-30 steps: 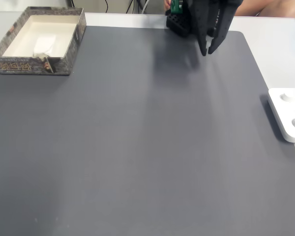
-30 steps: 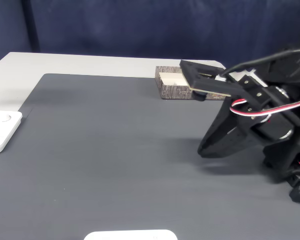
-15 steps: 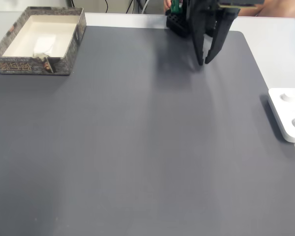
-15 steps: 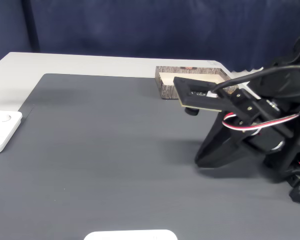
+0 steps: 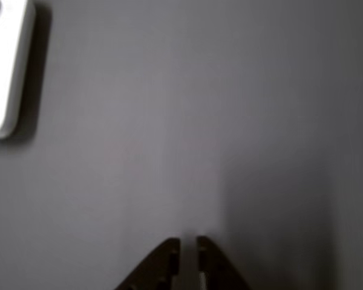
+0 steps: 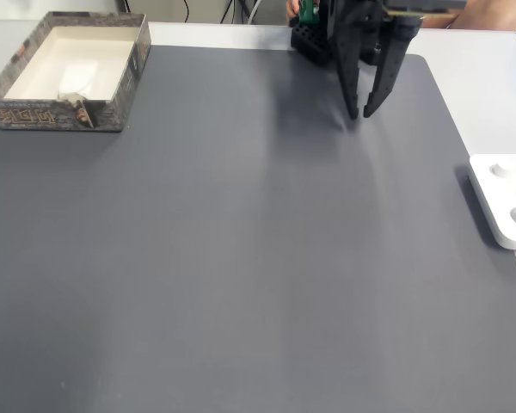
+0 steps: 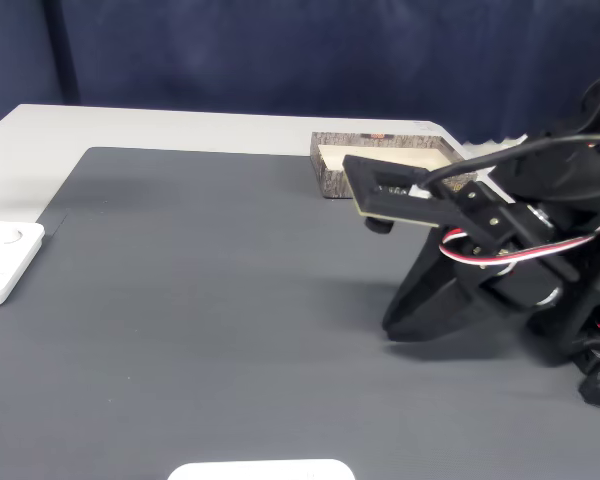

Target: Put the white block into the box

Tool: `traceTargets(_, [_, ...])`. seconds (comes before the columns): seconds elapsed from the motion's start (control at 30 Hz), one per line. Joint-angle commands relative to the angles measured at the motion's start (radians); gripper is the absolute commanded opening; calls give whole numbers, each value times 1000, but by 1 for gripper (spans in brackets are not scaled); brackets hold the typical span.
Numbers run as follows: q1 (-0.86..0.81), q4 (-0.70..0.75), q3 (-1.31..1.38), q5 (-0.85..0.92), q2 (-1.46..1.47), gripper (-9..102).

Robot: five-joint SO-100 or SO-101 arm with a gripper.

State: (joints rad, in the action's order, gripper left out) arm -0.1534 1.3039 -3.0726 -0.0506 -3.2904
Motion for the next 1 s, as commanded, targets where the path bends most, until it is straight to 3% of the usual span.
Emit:
traceTargets(0.0, [12, 14, -20, 28, -32, 1])
traceTargets(0.97, [20, 26, -20, 75, -32, -2])
